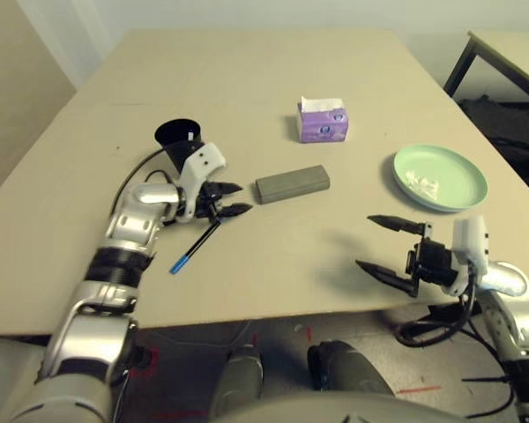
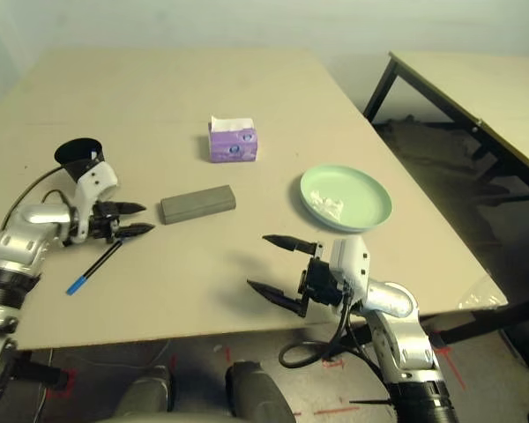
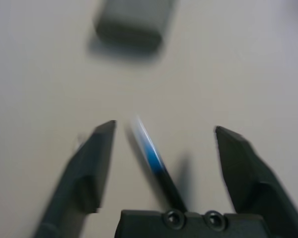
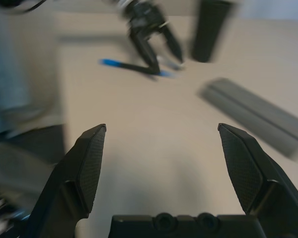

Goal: Organize and tidy the items on the table.

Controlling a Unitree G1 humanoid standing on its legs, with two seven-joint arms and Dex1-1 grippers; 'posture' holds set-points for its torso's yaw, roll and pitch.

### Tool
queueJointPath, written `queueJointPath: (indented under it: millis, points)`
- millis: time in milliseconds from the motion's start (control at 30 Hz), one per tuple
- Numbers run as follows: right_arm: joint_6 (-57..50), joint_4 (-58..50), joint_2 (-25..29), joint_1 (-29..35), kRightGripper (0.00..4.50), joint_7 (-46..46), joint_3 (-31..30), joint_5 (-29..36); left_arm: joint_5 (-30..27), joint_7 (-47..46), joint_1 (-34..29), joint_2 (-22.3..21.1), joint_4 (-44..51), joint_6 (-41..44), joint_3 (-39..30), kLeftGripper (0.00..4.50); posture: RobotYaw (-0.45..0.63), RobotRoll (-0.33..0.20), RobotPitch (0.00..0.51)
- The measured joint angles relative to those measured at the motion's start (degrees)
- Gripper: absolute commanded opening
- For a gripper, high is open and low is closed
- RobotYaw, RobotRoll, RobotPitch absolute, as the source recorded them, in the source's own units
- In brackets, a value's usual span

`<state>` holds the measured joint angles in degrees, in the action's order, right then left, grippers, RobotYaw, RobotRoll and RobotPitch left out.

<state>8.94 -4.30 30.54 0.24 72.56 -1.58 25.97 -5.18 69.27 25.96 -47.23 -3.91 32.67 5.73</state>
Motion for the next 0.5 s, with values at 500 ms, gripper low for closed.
queueJointPath:
  millis: [500]
  points:
    - [0.3,0.3,-1.7,-4.5,4.50,1.6,-6.2,-0.1,-4.3,6.5,10.4,-16.7,15.0,26.9,10.0,4.45,-0.07,0.000,0.108]
